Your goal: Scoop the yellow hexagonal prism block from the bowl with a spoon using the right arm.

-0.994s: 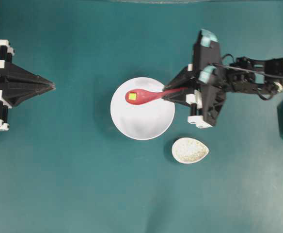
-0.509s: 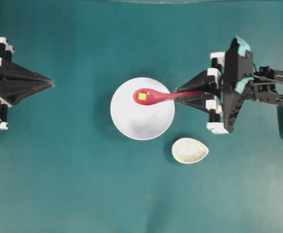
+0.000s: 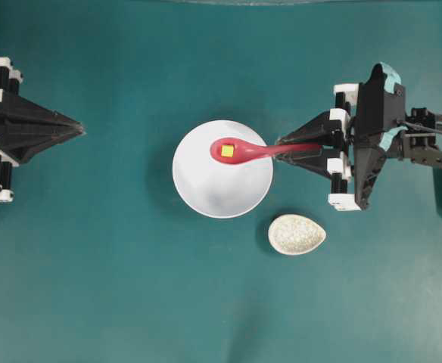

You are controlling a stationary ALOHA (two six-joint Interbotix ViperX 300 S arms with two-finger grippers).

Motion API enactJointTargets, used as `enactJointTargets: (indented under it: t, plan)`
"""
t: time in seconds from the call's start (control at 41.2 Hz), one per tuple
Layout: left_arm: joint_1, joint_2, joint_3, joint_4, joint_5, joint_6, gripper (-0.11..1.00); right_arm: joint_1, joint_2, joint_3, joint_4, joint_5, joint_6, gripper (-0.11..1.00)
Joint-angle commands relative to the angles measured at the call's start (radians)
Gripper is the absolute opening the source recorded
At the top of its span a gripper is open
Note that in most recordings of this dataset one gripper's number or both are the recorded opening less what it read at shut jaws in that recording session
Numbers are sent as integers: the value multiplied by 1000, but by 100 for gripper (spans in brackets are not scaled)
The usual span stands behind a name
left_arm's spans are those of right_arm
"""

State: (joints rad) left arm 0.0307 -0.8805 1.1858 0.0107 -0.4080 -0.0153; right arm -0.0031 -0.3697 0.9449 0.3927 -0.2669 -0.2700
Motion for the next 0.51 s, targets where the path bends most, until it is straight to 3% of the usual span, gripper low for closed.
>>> enactJointTargets:
  t: [0.0,0.485]
  plan:
    - [2,6,-28,2,-3,-2,3,3,-18,-11,3,-29,2,25]
    - [2,6,-28,2,18,-2,3,5,-17,-8,3,-51,3,25]
